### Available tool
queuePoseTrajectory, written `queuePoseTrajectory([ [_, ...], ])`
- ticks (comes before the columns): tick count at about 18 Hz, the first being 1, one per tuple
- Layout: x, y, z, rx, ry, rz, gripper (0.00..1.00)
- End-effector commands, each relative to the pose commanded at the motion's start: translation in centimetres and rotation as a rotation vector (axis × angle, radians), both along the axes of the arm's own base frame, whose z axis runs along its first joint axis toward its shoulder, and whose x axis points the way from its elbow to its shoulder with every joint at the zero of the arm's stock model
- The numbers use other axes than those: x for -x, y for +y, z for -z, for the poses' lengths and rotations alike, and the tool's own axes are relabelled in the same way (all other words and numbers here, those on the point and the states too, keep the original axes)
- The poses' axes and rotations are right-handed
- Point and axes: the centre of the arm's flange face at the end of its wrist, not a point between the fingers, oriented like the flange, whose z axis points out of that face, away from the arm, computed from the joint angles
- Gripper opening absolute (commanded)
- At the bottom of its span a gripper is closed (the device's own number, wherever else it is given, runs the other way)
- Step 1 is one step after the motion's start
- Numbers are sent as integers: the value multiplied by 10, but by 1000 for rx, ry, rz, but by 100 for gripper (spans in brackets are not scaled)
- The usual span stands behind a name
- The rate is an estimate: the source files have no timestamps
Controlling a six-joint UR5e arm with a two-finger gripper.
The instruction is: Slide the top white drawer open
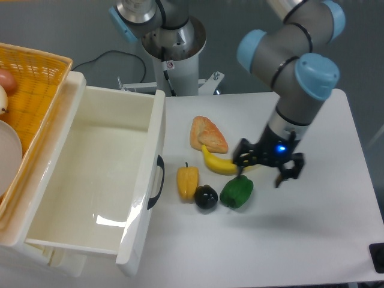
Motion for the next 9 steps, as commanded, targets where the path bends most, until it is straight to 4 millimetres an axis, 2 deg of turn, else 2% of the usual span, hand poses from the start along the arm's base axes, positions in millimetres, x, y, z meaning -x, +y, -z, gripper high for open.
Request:
queuePoseTrajectory([
  [2,15,-20,17,47,9,169,100],
  [3,19,-27,19,55,14,224,100],
  [5,28,-43,19,56,18,237,100],
  [6,30,-44,20,59,18,237,100],
  [9,38,-48,39,94,-2,231,100],
])
